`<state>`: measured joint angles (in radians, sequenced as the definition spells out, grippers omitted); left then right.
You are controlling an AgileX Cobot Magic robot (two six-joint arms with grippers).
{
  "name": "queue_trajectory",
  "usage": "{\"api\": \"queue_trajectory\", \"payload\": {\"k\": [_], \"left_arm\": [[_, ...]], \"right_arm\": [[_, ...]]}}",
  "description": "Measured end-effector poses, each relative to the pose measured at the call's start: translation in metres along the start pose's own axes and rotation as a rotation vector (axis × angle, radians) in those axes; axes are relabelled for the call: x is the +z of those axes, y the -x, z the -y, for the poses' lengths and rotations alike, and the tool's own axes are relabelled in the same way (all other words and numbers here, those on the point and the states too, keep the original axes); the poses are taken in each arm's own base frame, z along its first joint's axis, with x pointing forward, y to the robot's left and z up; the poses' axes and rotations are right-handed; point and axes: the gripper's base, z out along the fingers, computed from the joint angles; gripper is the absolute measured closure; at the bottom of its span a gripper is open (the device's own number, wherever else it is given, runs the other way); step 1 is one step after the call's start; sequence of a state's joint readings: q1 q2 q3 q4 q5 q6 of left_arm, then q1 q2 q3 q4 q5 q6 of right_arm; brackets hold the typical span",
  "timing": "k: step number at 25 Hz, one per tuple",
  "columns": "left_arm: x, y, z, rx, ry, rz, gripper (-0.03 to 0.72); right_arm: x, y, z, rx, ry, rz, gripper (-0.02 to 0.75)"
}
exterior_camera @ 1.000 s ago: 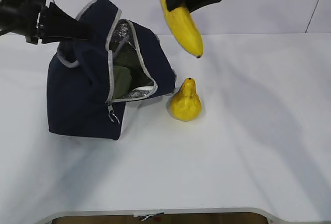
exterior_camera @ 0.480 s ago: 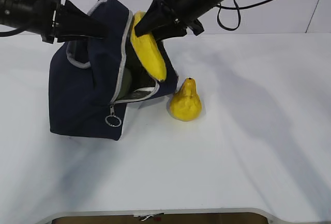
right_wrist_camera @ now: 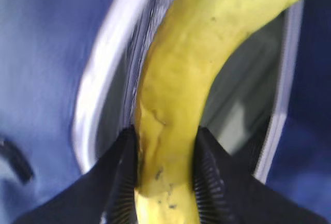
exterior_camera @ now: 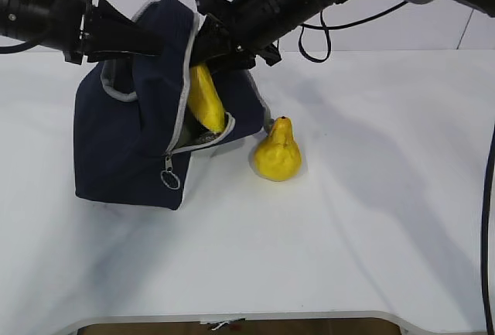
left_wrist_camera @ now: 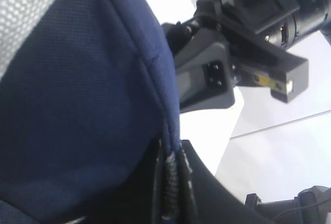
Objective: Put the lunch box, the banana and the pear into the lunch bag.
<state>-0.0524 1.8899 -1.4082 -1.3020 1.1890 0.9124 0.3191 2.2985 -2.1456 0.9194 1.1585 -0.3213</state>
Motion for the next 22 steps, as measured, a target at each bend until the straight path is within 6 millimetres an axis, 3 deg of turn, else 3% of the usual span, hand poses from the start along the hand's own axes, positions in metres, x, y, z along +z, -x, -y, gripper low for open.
{"api": "queue_trajectory", "payload": {"k": [8, 15, 18, 22], "left_arm": [[0.000, 0.000, 0.000, -0.001, -0.001, 0.001, 0.673], [0.000, 0.000, 0.000, -0.001, -0.001, 0.001, 0.673], [0.000, 0.000, 0.000, -0.001, -0.001, 0.001, 0.673], [0.000, 0.000, 0.000, -0.001, -0.001, 0.001, 0.673]], "right_arm": [[-0.001, 0.006, 0.000, -0.004, -0.008, 0.058, 0.403], [-0.001, 0.003, -0.005, 0.006, 0.035, 0.024, 0.185], [-0.005, 0.002, -0.009, -0.012, 0.051, -0.009, 0.163], [-0.024, 0.004, -0.013, -0.093, -0.054, -0.019, 0.160]]}}
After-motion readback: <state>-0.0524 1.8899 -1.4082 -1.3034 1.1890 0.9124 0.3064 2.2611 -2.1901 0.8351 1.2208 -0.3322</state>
